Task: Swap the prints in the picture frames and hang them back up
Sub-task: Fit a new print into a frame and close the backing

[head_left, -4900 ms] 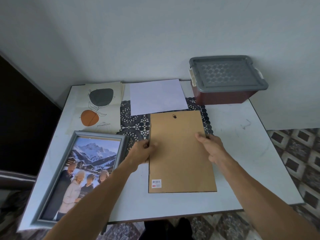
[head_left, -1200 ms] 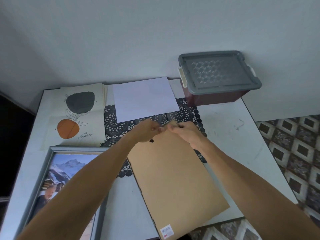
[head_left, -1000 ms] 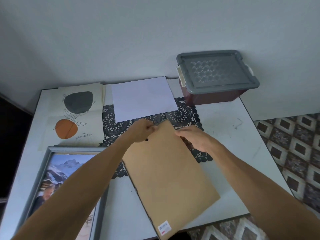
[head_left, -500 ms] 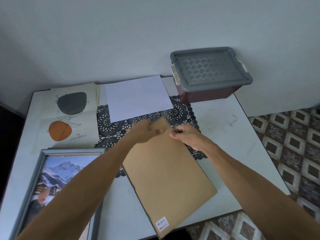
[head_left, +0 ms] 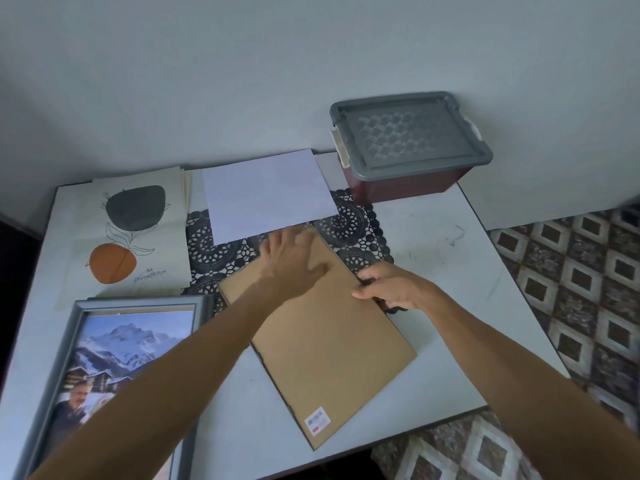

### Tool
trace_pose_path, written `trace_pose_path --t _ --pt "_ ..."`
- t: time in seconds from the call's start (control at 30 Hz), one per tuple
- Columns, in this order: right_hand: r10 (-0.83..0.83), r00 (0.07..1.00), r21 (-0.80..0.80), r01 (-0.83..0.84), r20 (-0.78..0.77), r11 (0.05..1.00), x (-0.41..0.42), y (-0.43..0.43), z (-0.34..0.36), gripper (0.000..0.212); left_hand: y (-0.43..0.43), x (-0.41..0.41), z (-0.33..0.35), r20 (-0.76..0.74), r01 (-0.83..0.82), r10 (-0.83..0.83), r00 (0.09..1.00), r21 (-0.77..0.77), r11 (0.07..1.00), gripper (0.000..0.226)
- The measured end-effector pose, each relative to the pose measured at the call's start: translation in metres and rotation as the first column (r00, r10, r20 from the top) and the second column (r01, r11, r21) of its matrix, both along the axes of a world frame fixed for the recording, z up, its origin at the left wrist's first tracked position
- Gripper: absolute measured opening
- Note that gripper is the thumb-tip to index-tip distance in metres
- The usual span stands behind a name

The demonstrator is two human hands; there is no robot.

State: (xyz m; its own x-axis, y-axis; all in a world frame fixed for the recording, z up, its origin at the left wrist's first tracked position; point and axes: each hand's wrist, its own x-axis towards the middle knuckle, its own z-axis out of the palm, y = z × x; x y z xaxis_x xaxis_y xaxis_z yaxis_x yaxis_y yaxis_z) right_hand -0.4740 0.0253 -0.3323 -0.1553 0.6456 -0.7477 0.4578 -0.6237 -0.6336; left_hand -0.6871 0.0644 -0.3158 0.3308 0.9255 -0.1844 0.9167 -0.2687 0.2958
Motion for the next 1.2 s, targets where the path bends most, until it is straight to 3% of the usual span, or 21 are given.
trace_pose_path --t 0.13,0.27,0.37,0.53,0.67,0.73,0.93,1.2 --pt "-0.027 1.000 0.079 0.028 -0.009 0.996 -0.003 -0.005 -0.005 0.025 -0.037 0.014 -0.021 -0.062 0.232 -0.236 0.970 -0.061 0.971 0.094" --pt "-0.050 0.997 0.163 0.058 -0.056 0.985 -0.002 -0.010 -0.005 0.015 -0.047 0.010 -0.041 -0.130 0.283 -0.289 0.948 -0.066 0.957 0.110" --pt "-0.036 0.998 0.261 0.023 0.046 0.965 -0.003 -0.013 -0.001 0.023 -0.042 0.008 -0.040 -0.128 0.249 -0.256 0.958 -0.067 0.966 0.113" --pt "-0.059 0.998 -0.090 0.056 -0.033 0.994 0.008 -0.016 0.014 0.031 -0.038 0.008 -0.036 -0.138 0.175 -0.188 0.973 -0.099 0.980 0.103" --pt "-0.149 0.981 -0.003 0.149 -0.128 0.989 0.016 -0.026 0.004 0.032 -0.043 0.015 -0.036 -0.114 0.109 -0.115 0.987 -0.058 0.992 0.083" --pt "-0.216 0.959 0.024 0.224 -0.182 0.974 0.017 -0.032 0.004 0.029 -0.050 0.019 -0.034 -0.102 0.158 -0.158 0.982 -0.007 0.987 0.080" --pt "-0.175 0.960 -0.053 0.167 -0.219 0.985 0.019 -0.044 0.006 0.023 -0.070 0.025 -0.032 -0.125 0.265 -0.263 0.957 -0.004 0.964 0.100" --pt "-0.210 0.951 0.051 0.226 -0.226 0.973 0.014 -0.053 0.000 0.009 -0.072 0.027 -0.037 -0.165 0.237 -0.238 0.957 -0.025 0.971 0.100"
